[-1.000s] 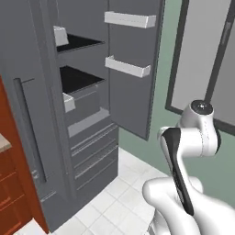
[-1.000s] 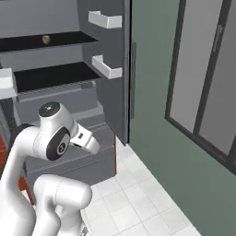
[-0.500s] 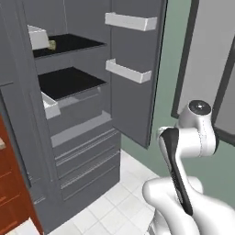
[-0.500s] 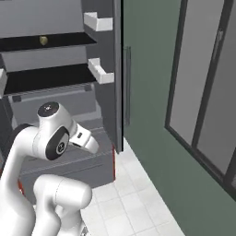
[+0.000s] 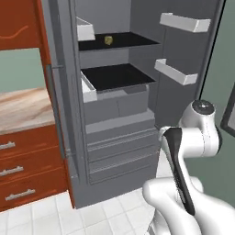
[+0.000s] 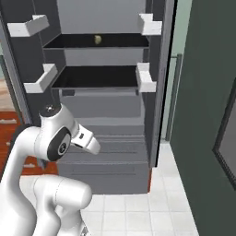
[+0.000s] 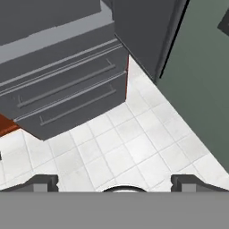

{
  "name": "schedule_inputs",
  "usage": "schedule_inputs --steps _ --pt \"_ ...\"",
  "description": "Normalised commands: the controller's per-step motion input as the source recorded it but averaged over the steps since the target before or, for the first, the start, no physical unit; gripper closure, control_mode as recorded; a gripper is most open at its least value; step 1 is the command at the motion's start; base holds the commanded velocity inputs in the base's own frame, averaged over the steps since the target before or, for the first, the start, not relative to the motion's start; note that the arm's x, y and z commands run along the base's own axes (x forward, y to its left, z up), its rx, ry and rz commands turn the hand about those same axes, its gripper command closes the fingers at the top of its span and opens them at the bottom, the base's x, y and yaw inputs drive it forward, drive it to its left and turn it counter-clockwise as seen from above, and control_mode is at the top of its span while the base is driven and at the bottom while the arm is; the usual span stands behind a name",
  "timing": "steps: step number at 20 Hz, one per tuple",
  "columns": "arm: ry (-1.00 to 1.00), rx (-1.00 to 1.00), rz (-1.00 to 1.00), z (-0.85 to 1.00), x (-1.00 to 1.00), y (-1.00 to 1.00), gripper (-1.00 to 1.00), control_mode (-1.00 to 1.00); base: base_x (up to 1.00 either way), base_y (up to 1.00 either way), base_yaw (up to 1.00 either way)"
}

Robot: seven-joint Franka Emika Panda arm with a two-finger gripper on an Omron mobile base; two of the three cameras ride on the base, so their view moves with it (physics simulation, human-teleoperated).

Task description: Retrieve the sausage and cheese from the fridge and place them on the cutting board on the counter.

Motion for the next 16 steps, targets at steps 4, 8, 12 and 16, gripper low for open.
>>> schedule_inputs --steps 4,8,12,16 --pt "0.0 0.0 0.0 0.0 0.0 0.0 -1.0 1.0 0.49 -0.21 0.4" --pt "0.0 0.0 0.0 0.0 0.0 0.0 -1.0 1.0 0.59 -0.25 0.25" --pt "0.0 0.0 0.0 0.0 0.0 0.0 -1.0 1.0 0.55 -0.42 0.07" --pt "0.0 0.0 0.0 0.0 0.0 0.0 -1.0 1.0 0.5 -0.47 0.05"
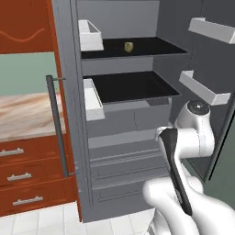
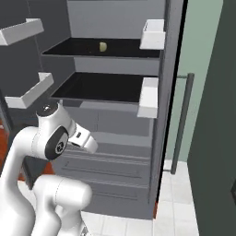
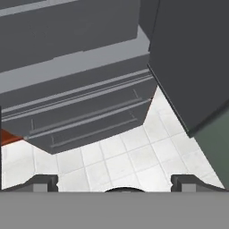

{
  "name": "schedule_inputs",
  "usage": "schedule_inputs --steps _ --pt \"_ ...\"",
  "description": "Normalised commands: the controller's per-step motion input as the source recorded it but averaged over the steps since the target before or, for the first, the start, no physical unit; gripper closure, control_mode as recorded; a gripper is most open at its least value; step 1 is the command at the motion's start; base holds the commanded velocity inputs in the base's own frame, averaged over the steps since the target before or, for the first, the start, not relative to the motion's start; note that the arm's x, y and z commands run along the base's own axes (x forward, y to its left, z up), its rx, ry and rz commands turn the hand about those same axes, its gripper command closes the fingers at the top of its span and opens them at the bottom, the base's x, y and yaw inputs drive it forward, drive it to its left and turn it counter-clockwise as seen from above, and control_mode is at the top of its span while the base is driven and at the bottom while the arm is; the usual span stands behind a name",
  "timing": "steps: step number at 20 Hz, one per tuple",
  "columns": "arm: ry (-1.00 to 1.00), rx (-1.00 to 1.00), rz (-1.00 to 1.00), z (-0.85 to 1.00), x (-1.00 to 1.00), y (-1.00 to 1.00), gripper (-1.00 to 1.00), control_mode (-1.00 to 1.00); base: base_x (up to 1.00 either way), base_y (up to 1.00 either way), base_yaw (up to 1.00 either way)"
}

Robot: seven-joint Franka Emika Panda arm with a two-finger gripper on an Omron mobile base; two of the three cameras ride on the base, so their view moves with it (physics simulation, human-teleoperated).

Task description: Retrieve the sausage and cheese from the fridge and place them on the cutting board on the counter.

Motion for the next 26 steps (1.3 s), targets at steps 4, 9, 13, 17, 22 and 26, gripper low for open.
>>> schedule_inputs --steps 4,9,13,17,22,26 --pt "0.0 0.0 0.0 0.0 0.0 0.0 -1.0 1.0 0.53 -0.33 0.13" --pt "0.0 0.0 0.0 0.0 0.0 0.0 -1.0 1.0 0.53 -0.22 0.3" --pt "0.0 0.0 0.0 0.0 0.0 0.0 -1.0 1.0 0.43 -0.36 0.19" --pt "0.0 0.0 0.0 0.0 0.0 0.0 -1.0 1.0 0.36 -0.29 0.06" --pt "0.0 0.0 0.0 0.0 0.0 0.0 -1.0 1.0 0.41 -0.18 0.03" --pt "0.0 0.0 0.0 0.0 0.0 0.0 -1.0 1.0 0.44 -0.16 0.02"
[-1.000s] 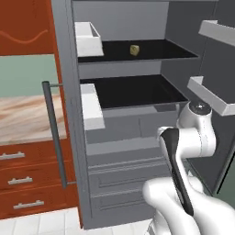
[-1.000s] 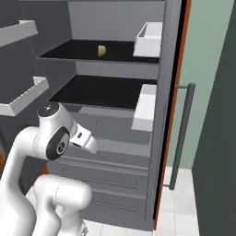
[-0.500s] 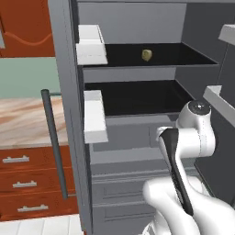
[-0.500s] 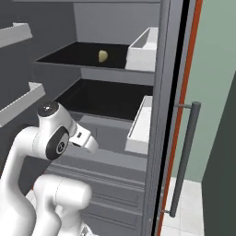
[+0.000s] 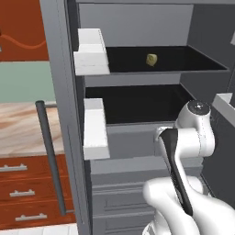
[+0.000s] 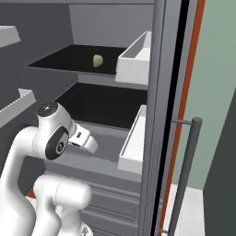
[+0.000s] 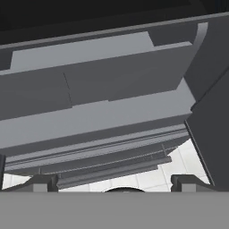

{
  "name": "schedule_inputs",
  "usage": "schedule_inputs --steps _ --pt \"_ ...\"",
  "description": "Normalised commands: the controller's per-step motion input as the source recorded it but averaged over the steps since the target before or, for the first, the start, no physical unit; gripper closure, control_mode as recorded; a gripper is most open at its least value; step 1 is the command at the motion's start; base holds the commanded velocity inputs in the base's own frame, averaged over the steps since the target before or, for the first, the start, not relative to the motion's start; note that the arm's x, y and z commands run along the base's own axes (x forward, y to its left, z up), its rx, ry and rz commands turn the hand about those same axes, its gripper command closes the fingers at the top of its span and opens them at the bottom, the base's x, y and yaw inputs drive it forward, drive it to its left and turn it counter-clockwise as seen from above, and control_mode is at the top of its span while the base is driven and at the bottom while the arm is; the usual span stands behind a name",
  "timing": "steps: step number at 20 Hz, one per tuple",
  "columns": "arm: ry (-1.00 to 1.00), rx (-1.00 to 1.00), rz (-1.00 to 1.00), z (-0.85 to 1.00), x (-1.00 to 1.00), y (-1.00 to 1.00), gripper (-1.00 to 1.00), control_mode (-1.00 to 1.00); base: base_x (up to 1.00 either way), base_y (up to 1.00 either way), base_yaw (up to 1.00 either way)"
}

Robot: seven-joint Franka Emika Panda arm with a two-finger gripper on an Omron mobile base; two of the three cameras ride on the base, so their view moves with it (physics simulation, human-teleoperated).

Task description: Retrieve the sausage and cheese from the fridge and place them on the cutting board on the counter.

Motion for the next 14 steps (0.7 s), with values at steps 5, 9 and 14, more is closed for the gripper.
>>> schedule_inputs --steps 5,9,14 --pt "0.0 0.0 0.0 0.0 0.0 0.0 -1.0 1.0 0.24 -0.15 0.01" --pt "0.0 0.0 0.0 0.0 0.0 0.0 -1.0 1.0 0.0 -0.01 0.0" --pt "0.0 0.0 0.0 0.0 0.0 0.0 -1.0 1.0 0.0 0.0 0.0"
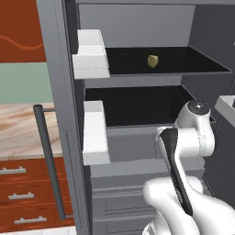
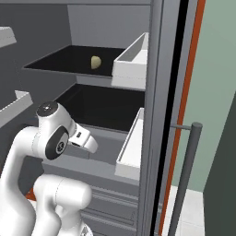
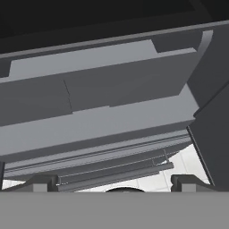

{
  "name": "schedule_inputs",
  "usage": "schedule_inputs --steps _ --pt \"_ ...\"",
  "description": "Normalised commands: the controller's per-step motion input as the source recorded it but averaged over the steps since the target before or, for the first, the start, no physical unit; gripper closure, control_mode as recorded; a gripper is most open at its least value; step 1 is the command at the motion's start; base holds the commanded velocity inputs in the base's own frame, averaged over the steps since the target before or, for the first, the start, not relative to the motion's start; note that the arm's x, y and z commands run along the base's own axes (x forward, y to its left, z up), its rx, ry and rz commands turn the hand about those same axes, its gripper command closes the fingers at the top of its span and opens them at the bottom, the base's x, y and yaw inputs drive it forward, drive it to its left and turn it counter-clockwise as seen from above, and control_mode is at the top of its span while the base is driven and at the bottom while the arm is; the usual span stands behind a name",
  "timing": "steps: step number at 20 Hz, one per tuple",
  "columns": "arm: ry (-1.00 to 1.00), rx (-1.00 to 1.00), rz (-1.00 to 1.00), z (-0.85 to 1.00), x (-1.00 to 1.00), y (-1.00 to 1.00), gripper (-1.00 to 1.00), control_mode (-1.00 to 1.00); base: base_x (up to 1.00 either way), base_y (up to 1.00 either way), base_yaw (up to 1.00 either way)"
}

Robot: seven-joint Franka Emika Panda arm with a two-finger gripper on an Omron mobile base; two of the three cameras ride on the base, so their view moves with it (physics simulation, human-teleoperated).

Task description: Retrieve the sausage and cheese from the fridge and place them on the cutting board on the counter.

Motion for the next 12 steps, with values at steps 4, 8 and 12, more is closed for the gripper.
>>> schedule_inputs --steps 4,8,12 --pt "0.0 0.0 0.0 0.0 0.0 0.0 -1.0 1.0 0.0 0.0 0.0" --pt "0.0 0.0 0.0 0.0 0.0 0.0 -1.0 1.0 0.0 0.0 0.0" --pt "-0.05 0.0 0.0 0.0 -0.02 0.0 -1.0 -1.0 0.0 0.0 0.0"
